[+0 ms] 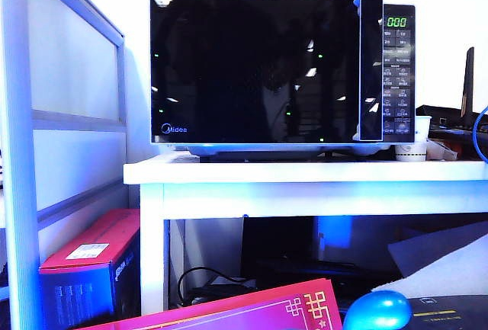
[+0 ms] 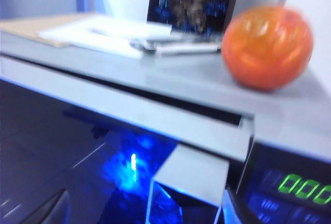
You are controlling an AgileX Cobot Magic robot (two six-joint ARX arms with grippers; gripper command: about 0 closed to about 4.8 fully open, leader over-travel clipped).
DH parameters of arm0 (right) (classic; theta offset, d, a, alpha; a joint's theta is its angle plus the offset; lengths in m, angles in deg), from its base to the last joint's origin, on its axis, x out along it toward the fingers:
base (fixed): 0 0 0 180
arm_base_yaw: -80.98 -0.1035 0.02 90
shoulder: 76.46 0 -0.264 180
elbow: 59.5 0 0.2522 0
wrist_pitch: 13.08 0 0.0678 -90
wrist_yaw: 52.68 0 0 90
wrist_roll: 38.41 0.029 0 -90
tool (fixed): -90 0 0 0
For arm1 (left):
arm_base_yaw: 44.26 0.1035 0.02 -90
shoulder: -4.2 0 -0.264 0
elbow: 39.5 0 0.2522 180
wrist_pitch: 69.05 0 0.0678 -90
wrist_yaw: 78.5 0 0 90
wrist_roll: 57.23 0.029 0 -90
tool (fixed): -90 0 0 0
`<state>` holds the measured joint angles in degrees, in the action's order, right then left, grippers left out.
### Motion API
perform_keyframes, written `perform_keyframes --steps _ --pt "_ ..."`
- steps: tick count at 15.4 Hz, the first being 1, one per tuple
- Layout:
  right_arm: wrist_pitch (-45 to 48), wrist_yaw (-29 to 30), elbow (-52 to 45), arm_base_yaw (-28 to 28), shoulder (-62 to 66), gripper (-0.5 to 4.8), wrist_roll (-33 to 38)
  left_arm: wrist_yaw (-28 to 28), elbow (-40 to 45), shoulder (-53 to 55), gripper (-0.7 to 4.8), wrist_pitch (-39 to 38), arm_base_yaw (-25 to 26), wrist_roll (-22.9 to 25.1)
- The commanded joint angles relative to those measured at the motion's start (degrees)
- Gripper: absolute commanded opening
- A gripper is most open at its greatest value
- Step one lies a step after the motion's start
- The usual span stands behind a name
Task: Open the microwave door, place the orange inside the microwave, then close the microwave door.
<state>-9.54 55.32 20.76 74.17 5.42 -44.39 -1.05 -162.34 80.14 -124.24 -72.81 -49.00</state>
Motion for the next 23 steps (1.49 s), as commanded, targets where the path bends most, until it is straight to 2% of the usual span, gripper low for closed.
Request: perform_keyframes --steps 1,3,5,13,17,23 --pt "1.3 -1.7 0.2 0.0 3.1 3.90 0.2 -0.2 0.0 -0.2 -0.03 0.2 0.0 0.3" --pt "2.9 -3.1 0.2 0.0 4.7 3.90 0.2 -0.2 0.0 -0.2 -0.03 0.0 0.0 0.3" --pt "6.1 -1.8 0.3 0.1 6.4 3.90 0.2 -0.2 0.0 -0.2 -0.03 -0.1 0.0 0.3" --pt "5.0 17.6 0.7 0.0 4.7 3.89 3.1 -0.2 0.0 -0.2 -0.03 -0.1 0.0 0.3" --pt "-1.3 18.2 0.7 0.0 -4.6 3.89 3.0 -0.2 0.0 -0.2 -0.03 0.0 0.0 0.3" --pt "-3.5 16.2 0.7 0.0 -12.4 3.86 3.0 -0.1 -0.1 -0.2 -0.03 0.0 0.0 0.3"
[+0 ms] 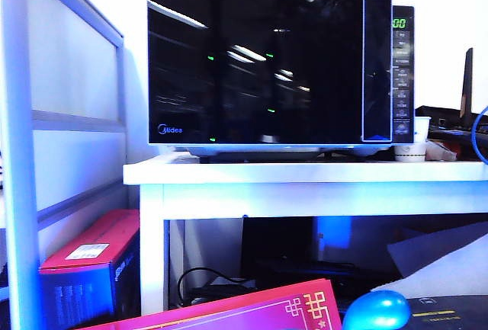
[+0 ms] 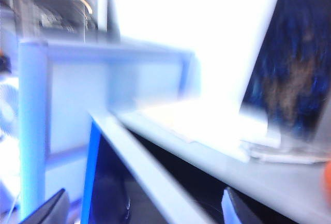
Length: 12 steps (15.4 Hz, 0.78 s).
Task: Open the microwave door, place the orange inside the microwave, then close the microwave door.
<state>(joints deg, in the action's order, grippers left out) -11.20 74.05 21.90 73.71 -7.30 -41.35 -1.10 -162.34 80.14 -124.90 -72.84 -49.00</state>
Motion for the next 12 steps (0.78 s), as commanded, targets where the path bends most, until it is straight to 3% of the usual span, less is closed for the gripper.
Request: perform_keyframes --steps 1,2,3,6,12 --pt "-2.0 -5.8 -0.4 0.5 0.3 3.86 -0.1 -0.1 -0.1 -0.2 -0.03 0.5 0.0 0.3" --pt "-2.6 -9.5 -0.4 0.5 0.6 3.86 -0.1 -0.2 0.0 -0.2 -0.03 0.4 0.0 0.3" --pt "-3.6 -17.0 -0.4 0.5 1.9 3.86 -0.2 -0.2 0.0 -0.2 -0.03 0.4 0.0 0.3" --pt "-3.2 -21.9 -0.4 0.5 5.2 3.87 -0.3 -0.2 0.0 -0.2 -0.03 0.3 0.0 0.3" --pt "-0.3 -4.9 1.9 0.3 14.2 3.87 3.7 -0.1 0.0 -0.2 -0.03 -0.2 0.0 0.2"
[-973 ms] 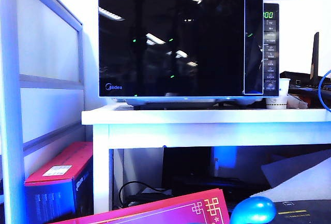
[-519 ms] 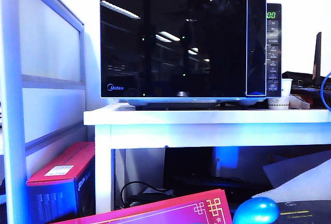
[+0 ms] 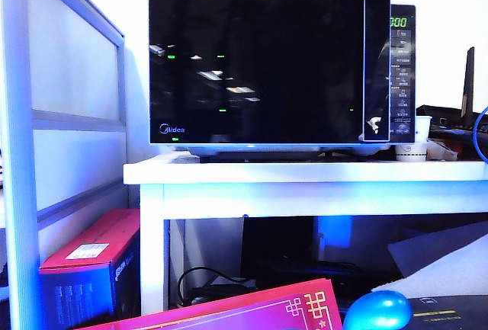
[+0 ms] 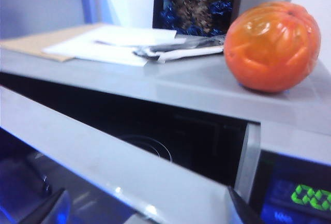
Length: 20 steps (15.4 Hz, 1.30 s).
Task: Open the microwave door, place the orange inside the microwave, then close the microwave door.
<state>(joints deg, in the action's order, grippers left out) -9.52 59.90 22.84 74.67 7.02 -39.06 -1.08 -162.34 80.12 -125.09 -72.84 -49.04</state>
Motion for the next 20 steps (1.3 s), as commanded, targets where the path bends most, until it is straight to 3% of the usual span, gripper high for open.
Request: perform_keyframes --steps 1,2,6,8,11,17,18,20 --pt "-2.1 11.7 1.5 -0.7 -0.5 3.87 1.6 -0.1 0.0 -0.2 -0.03 0.1 0.0 0.2" --pt "-2.2 13.7 2.1 -0.7 -1.3 3.87 1.8 -0.1 0.0 -0.1 -0.03 0.2 0.0 0.2" --pt "-2.5 12.1 2.5 -0.7 -7.1 3.86 1.7 -0.1 0.0 -0.1 -0.03 0.0 0.0 0.2" --pt "-2.8 1.3 2.5 -0.7 -8.2 3.86 1.0 -0.1 0.0 -0.1 -0.03 0.0 0.0 0.2" --pt "-10.7 -6.6 2.4 -0.8 -6.9 3.87 0.8 -0.2 0.0 -0.2 -0.03 0.0 0.0 0.2" --pt "-11.6 -2.2 2.5 -0.8 -3.7 3.86 0.9 -0.1 0.0 -0.1 -0.03 0.0 0.0 0.2" --pt "-11.5 -2.8 2.5 -0.8 -3.7 3.86 0.8 -0.2 0.0 -0.1 -0.03 0.0 0.0 0.2" --pt "-11.0 -10.2 2.5 -0.8 -3.4 3.86 0.8 -0.2 0.0 -0.2 -0.03 -0.1 0.0 0.2"
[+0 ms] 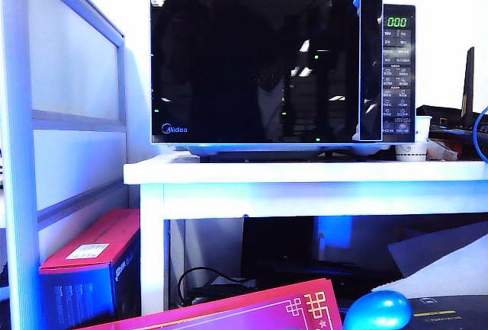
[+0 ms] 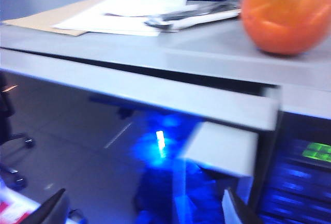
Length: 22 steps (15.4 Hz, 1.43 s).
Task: Open the microwave door, place the orange inside the microwave, then close the microwave door.
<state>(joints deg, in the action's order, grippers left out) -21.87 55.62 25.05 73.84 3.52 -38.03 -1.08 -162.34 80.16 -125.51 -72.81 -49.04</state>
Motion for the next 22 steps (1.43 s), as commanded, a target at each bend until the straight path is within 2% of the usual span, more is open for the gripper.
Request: perform_keyframes --steps 1,5,8,10,14,16,21,22 --pt "3.0 -6.8 0.3 0.1 1.0 3.86 -0.2 -0.2 0.0 -0.2 -0.03 0.3 0.0 0.2" --pt "5.2 -5.9 0.3 0.0 4.4 3.86 -0.2 -0.2 0.0 -0.2 -0.03 0.2 0.0 0.2" --pt "8.6 -0.9 0.3 0.1 6.5 3.86 -0.2 -0.1 0.0 -0.2 -0.03 -0.1 0.0 0.2" --pt "8.8 0.2 0.4 0.1 6.7 3.86 -0.2 -0.2 0.0 -0.2 -0.03 -0.1 0.0 0.2" --pt "6.7 11.3 0.6 -0.1 3.6 3.85 0.0 -0.1 0.0 -0.2 -0.03 -0.1 0.0 0.2" --pt "2.9 16.3 0.8 0.0 0.0 3.59 1.0 -0.1 0.0 -0.1 -0.03 0.2 0.0 0.2" --pt "1.5 14.7 0.9 0.0 -9.7 3.60 1.0 -0.1 0.0 4.3 -0.03 6.0 0.0 0.1" --pt "2.0 12.2 0.9 0.0 -12.0 3.60 1.0 -0.1 0.1 6.6 -0.03 8.6 0.0 0.1"
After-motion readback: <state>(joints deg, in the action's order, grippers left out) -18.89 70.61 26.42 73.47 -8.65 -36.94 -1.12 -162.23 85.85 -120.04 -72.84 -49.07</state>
